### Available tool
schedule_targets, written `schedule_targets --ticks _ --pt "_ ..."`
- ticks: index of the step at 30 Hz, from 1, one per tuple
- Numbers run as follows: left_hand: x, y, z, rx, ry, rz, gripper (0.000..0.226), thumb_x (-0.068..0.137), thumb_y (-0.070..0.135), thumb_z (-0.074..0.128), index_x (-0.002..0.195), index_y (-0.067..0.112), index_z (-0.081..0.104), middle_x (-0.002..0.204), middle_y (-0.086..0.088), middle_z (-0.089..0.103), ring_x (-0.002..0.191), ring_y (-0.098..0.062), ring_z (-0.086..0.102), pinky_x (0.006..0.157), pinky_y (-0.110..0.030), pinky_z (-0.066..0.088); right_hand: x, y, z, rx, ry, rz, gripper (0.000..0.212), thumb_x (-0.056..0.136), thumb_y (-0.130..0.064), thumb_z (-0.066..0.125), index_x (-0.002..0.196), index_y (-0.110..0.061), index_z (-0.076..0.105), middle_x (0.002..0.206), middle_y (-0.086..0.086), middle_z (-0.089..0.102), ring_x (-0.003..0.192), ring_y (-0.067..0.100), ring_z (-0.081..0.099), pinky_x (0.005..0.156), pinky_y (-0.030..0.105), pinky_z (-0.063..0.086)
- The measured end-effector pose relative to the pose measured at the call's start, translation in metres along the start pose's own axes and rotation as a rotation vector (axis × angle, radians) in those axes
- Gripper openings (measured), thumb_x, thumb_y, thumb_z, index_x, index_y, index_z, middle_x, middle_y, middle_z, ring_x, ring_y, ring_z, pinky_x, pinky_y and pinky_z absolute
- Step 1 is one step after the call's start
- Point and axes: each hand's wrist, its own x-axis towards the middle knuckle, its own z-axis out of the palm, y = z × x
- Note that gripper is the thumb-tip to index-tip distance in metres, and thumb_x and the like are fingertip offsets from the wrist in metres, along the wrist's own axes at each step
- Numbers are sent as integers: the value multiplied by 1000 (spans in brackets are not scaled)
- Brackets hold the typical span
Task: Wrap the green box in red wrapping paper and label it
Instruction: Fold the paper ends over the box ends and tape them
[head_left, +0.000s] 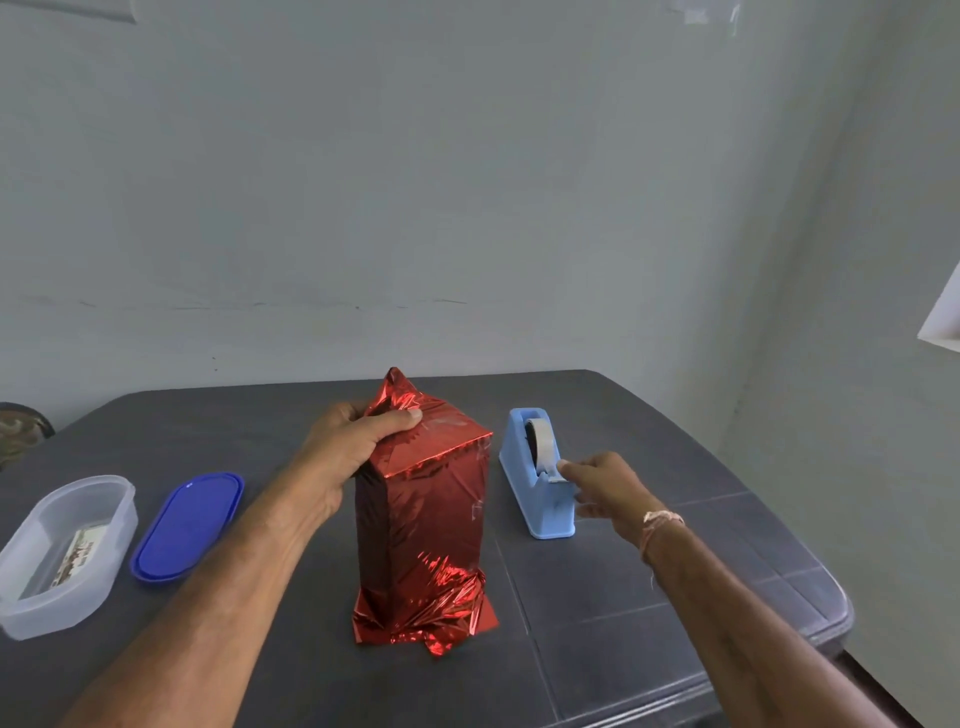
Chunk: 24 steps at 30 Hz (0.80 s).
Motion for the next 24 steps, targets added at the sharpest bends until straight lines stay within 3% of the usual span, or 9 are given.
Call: schedule_targets --ticks 5,8,14,21,24 --pt "-1 1 0 6 5 -1 38 76 27 87 105 5 75 96 -14 79 80 -22 73 74 -29 56 12 -12 -1 76 -41 86 27 93 -19 75 107 2 64 119 21 64 105 36 69 77 43 65" --pt "-1 1 -1 11 7 -4 37 76 28 88 103 6 75 95 -13 79 82 -23 73 76 -30 56 9 -18 -1 102 -62 154 32 91 -12 77 113 5 61 122 22 60 108 39 67 78 50 64" --pt "-3 3 1 1 8 -3 29 77 25 87 96 9 72 92 -12 77 80 -22 72 78 -32 56 2 -19 -1 238 -72 163 47 93 -13 75 131 5 55 133 22 54 102 39 68 64 47 65" --pt "-1 2 0 -6 0 -13 36 77 25 87 105 7 73 94 -12 78 79 -21 72 73 -29 57 -7 -4 2 400 -98 160 40 95 -17 70 126 4 59 126 21 61 107 36 69 82 50 63" --pt "-1 2 0 -10 -4 -15 36 77 25 88 104 7 73 95 -13 78 80 -22 72 76 -31 57 -10 1 4 452 -77 153 43 93 -19 71 127 2 57 126 20 61 108 35 69 82 48 64"
